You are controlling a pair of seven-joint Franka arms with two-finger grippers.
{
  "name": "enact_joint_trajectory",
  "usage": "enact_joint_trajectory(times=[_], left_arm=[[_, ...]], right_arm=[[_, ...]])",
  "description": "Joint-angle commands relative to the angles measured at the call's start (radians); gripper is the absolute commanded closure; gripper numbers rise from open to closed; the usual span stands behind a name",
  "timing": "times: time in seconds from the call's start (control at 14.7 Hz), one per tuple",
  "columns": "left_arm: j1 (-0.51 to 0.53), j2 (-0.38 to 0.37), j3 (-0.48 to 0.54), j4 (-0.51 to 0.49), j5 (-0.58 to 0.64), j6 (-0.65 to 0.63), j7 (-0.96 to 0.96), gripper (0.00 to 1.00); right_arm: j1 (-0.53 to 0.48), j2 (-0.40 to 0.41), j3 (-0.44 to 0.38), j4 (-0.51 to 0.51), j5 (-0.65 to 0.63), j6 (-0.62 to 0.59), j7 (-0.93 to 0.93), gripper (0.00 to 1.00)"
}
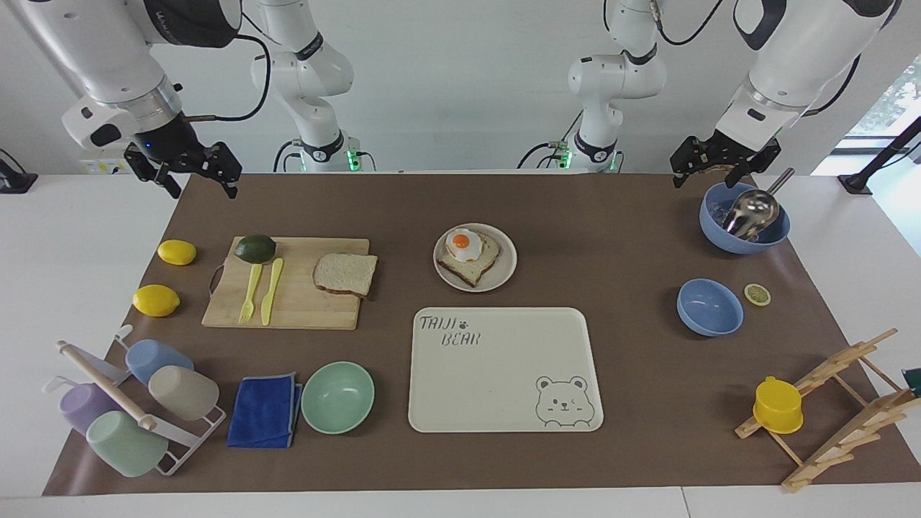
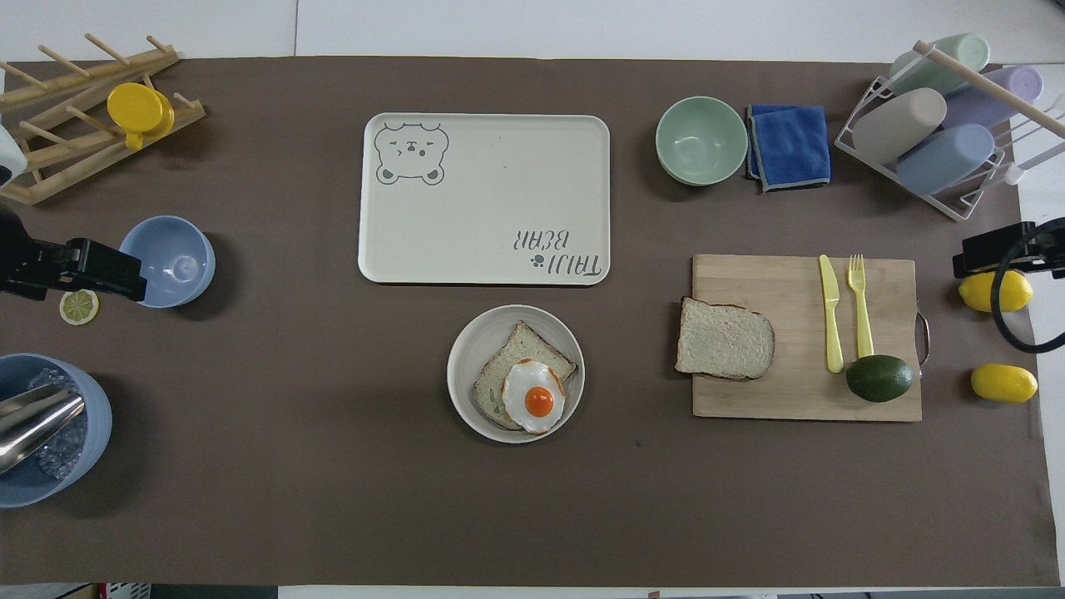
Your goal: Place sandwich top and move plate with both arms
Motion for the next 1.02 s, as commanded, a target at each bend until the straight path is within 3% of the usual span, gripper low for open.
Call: enact_joint_trajectory(times=[0.0, 0.61, 0.95], left_arm=[[0.007, -0.017, -0.004, -0.011, 0.022, -0.013, 0.01, 0.0], [0.007, -0.017, -0.004, -0.01, 0.02, -0.011, 0.01, 0.0], [0.007, -0.017, -0.004, -0.011, 0.022, -0.013, 0.01, 0.0]], right_arm=[[-0.012, 0.007, 0.008, 0.016, -0.006, -0.008, -0.022, 0.0], [-0.022, -0.001, 0.007, -0.001, -0.003, -0.008, -0.025, 0.0], [0.023, -0.004, 0.012, -0.019, -0.007, 0.016, -0.016, 0.0]])
